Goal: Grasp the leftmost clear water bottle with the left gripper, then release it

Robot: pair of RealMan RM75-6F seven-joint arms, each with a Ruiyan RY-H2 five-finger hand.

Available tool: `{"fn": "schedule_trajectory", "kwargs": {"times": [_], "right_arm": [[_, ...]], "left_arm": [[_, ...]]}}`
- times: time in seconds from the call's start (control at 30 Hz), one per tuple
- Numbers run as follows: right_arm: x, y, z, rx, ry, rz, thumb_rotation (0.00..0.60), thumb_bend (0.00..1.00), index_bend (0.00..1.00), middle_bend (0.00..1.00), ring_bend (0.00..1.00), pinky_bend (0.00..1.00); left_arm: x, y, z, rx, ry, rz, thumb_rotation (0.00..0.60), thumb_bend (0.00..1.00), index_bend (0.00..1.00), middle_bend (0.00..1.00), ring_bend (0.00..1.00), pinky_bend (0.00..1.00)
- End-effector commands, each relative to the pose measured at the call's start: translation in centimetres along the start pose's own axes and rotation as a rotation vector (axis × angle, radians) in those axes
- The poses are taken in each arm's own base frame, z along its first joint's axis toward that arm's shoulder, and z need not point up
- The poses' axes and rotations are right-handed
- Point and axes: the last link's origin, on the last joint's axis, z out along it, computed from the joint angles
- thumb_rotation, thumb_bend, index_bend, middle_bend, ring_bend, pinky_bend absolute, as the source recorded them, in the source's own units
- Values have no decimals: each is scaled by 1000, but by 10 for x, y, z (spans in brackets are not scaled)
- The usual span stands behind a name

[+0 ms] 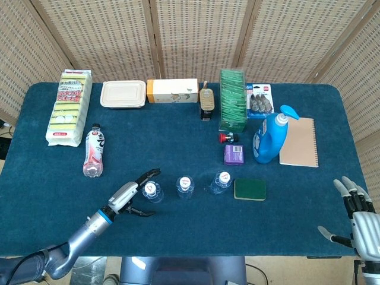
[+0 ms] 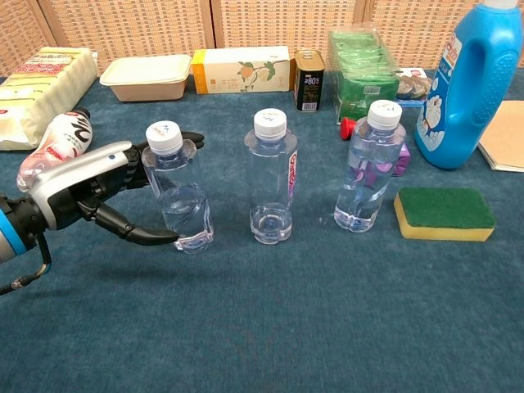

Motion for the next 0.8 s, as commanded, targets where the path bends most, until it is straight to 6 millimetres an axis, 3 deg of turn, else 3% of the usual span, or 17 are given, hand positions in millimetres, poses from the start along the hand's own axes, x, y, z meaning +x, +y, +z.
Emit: {"fn": "schedule_trajectory", "kwargs": {"times": [0.03,0.47,0.8], "right_arm": [[0,0,0,0,1,0,600,31,0,0,0,0],[0,-1,0,5,-3,-2,600,31,0,0,0,0],[-1,-4,-2,16,-7,-4,600,31,0,0,0,0]], "left_arm": [[1,0,0,2,2,-1,600,177,0,0,0,231],[8,-2,-8,-6,11,-10,600,134,0,0,0,187],[40,2,-43,-11,57,45,600,96,0,0,0,126]]}}
